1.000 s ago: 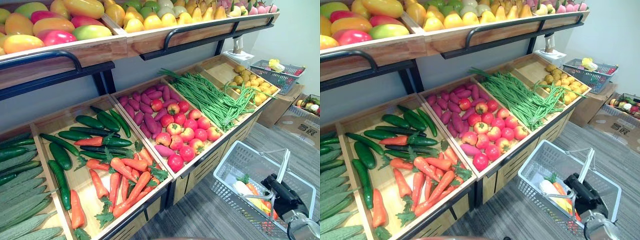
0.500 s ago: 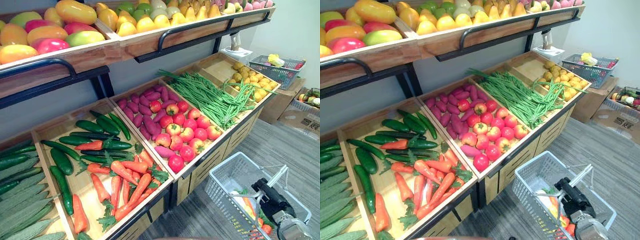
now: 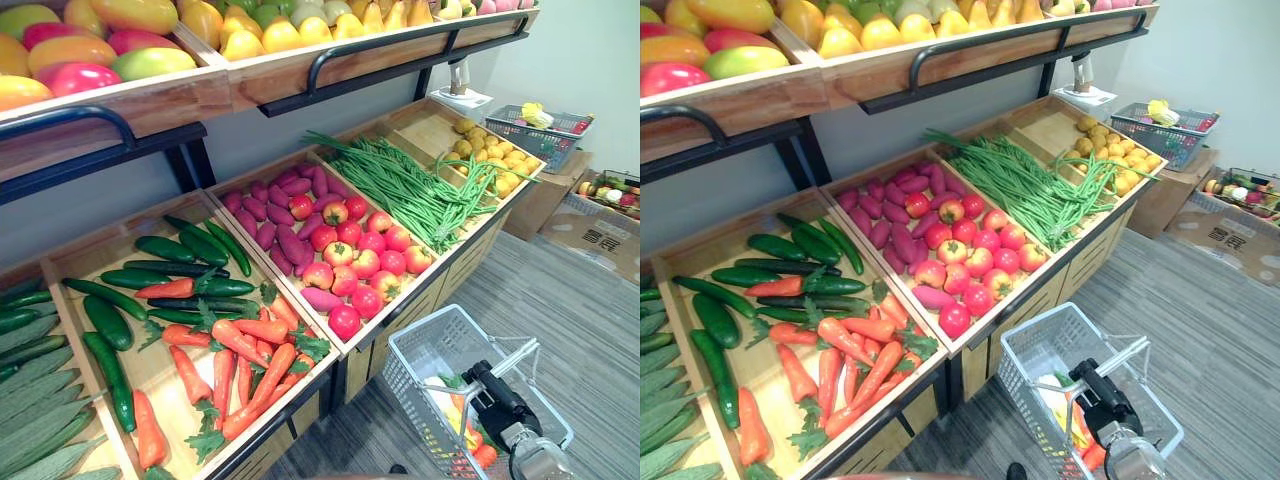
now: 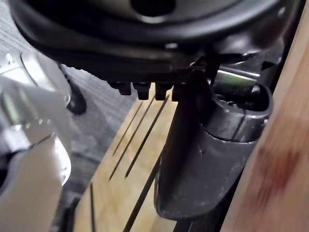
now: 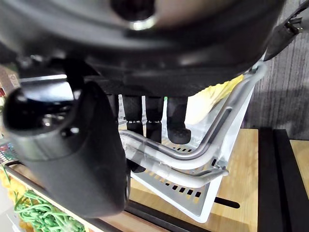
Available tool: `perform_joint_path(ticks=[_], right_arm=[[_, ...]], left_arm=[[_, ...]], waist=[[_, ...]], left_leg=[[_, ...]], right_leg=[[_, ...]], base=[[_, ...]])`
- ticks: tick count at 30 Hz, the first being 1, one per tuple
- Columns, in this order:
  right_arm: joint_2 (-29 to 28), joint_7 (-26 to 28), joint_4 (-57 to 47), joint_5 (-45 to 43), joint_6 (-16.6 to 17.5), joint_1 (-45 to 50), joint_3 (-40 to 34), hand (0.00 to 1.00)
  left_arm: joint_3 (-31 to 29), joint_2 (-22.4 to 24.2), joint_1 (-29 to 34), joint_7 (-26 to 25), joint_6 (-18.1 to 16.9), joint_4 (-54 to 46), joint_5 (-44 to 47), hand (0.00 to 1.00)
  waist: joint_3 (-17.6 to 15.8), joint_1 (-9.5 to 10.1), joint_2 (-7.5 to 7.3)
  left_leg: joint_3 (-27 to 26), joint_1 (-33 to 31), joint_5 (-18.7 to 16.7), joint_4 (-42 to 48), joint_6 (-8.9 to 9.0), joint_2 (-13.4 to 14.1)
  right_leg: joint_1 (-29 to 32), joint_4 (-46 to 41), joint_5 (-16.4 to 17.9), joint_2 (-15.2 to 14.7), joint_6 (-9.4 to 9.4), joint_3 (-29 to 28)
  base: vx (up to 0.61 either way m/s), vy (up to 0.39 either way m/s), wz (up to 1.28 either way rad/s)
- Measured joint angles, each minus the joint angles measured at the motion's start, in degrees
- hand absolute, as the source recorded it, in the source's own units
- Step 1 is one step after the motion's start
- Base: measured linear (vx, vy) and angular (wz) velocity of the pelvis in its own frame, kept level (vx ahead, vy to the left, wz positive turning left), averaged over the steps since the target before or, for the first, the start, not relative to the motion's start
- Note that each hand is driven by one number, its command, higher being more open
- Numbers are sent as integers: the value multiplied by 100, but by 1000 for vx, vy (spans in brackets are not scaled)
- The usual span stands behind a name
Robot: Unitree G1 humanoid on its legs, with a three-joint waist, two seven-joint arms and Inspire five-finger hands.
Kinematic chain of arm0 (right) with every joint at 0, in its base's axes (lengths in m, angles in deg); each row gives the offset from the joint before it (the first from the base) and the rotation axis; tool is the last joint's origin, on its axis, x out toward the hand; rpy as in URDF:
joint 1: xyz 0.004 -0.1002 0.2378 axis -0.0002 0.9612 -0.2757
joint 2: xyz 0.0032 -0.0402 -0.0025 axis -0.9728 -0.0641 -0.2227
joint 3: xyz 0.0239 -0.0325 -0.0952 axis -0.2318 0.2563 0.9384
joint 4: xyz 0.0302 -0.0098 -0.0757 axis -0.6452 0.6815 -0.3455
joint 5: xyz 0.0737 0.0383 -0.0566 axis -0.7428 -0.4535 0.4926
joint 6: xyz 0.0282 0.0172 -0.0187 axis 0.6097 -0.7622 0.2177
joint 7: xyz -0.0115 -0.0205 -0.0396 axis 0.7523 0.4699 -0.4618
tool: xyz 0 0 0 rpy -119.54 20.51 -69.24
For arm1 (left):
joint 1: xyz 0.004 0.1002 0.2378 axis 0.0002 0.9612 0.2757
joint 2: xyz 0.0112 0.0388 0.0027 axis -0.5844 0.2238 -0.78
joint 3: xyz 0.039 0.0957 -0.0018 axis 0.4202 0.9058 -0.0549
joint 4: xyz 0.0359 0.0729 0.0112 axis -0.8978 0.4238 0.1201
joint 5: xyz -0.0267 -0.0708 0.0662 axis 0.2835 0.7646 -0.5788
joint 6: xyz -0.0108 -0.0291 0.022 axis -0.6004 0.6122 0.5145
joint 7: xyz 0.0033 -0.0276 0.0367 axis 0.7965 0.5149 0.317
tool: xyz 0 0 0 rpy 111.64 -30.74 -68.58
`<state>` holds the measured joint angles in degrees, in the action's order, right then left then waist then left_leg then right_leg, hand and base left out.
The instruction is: Pick vegetable in the basket
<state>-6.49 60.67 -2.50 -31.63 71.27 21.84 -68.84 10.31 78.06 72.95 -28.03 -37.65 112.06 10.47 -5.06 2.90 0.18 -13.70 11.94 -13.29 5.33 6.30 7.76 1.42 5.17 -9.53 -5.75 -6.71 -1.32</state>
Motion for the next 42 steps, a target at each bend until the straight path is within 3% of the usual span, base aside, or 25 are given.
perform_joint_path(ticks=[10,14,15,16,17,18,19,20,21,22,23,24,25,26,27,28,29,31,33,35,37,42], right_arm=[[-33,4,-637,6,100,148,57,0],[-339,11,-1468,6,115,636,220,0],[-420,21,-1579,6,115,719,223,0],[-598,34,-1762,4,116,838,241,0],[-750,43,-1869,4,119,873,294,0],[-801,48,-1892,4,119,865,314,0],[-805,30,-1892,6,120,930,314,0],[-802,30,-1891,6,123,942,310,0],[-775,30,-1874,5,129,962,315,0],[-754,31,-1864,3,132,971,350,0],[-710,46,-1816,-6,154,955,441,0],[-562,98,-1466,-12,210,708,636,0],[-572,118,-1282,-9,205,531,641,0],[-583,124,-1057,-8,204,326,642,0],[-527,131,-898,-10,209,350,635,0],[-485,130,-782,-9,208,344,635,0],[-401,119,-614,-7,206,349,637,0],[-139,108,-524,-7,205,306,649,0],[158,102,-525,-6,204,281,649,0],[342,98,-531,-4,183,268,629,0],[477,98,-541,-4,167,261,604,0],[737,98,-552,0,53,246,540,0]], left_arm=[[56,14,142,-148,324,-295,-561,100],[51,50,411,-324,444,-576,-567,100],[39,46,447,-355,453,-603,-567,100],[-19,20,501,-403,484,-660,-567,100],[-55,-33,521,-486,532,-681,-568,100],[-82,-53,518,-506,561,-685,-589,100],[-83,-78,489,-518,567,-690,-697,100],[-69,-85,487,-518,566,-703,-739,100],[3,-144,469,-516,568,-707,-811,100],[33,-190,451,-513,580,-707,-811,100],[21,-244,401,-506,594,-697,-812,100],[35,-336,214,-461,599,-562,-872,100],[33,-329,147,-424,589,-495,-935,100],[85,-393,-38,-322,552,-417,-1047,100],[241,-502,-147,-276,513,-428,-1052,100],[325,-565,-165,-256,483,-427,-1077,100],[391,-653,-261,-205,421,-386,-1172,100],[488,-578,-391,-154,319,-316,-1177,100],[548,-424,-425,-99,206,-331,-1171,100],[551,-356,-441,-90,155,-348,-1246,100],[557,-366,-443,-108,147,-352,-1245,100],[536,-362,-458,-110,157,-370,-1239,100]], waist=[[-141,-56,-89],[-214,-95,-230],[-216,-117,-266],[-219,-134,-378],[-222,-138,-468],[-266,-114,-410],[-334,-241,-442],[-339,-257,-434],[-333,-321,-443],[-317,-335,-487],[-283,-371,-631],[-223,-328,-625],[-207,-231,-490],[-226,-200,-567],[-245,-264,-580],[-226,-287,-610],[-164,-317,-687],[-125,-352,-426],[-95,-378,-295],[-90,-462,-289],[-95,-514,-301],[-96,-549,-270]], left_leg=[[-539,47,-362,442,-33,11],[-1050,103,-721,940,-36,130],[-1120,101,-770,1018,-59,146],[-1360,108,-809,1076,-110,143],[-1698,104,-749,1045,-173,212],[-1925,114,-664,1015,-152,284],[-2156,110,-530,990,-138,412],[-2179,116,-521,1003,-136,437],[-2242,114,-514,1122,-134,518],[-2280,96,-536,1250,-151,539],[-2289,44,-605,1498,-182,499],[-1783,-195,-837,1452,-464,401],[-1636,-248,-735,1310,-509,396],[-1950,-287,-564,1297,-229,482],[-2015,-275,-515,1296,-184,474],[-2048,-254,-500,1301,-157,485],[-2124,-216,-448,1276,-73,482],[-2279,-208,-190,1005,-86,589],[-2362,-168,11,633,0,501],[-2384,-153,141,436,30,425],[-2421,-144,227,339,29,379],[-2332,-213,383,138,-5,252]], right_leg=[[254,-270,-21,138,-8,-586],[468,-652,-62,364,34,-920],[491,-659,-127,399,80,-873],[596,-608,-401,473,250,-665],[651,-228,-1040,605,459,-500],[708,-265,-1056,626,523,-314],[1167,-2334,473,530,907,705],[1202,-2649,633,487,936,820],[1279,-3613,1097,269,952,1148],[1306,-3916,1196,134,997,1254],[1388,-4012,1163,136,970,1352],[1275,-3289,970,449,904,1222],[1115,-2855,960,599,899,1038],[1175,-3390,1384,461,1167,1214],[978,-3743,1779,115,888,1439],[804,-3616,1843,3,715,1527],[544,-2964,1861,116,554,1588],[152,-1683,1247,538,650,1488],[-6,-881,774,728,734,1299],[-153,-362,473,783,762,1206],[-272,1,266,792,791,1158],[-158,29,240,747,808,1169]], base=[[-3,39,-33],[-89,28,-63],[-184,-23,-90],[-217,-76,-127],[-233,-101,-142],[-201,-101,-130],[-107,-42,-69],[-80,-1,-53],[-33,19,-27],[-26,-5,-42],[-41,-1,-86],[-87,34,-117],[-142,26,-156],[-123,1,-109],[-64,-40,-78],[15,-66,-39],[57,-130,-56],[31,-124,-68],[-38,-47,-57],[-54,-31,-26],[-76,-37,-14],[-87,-26,3]])
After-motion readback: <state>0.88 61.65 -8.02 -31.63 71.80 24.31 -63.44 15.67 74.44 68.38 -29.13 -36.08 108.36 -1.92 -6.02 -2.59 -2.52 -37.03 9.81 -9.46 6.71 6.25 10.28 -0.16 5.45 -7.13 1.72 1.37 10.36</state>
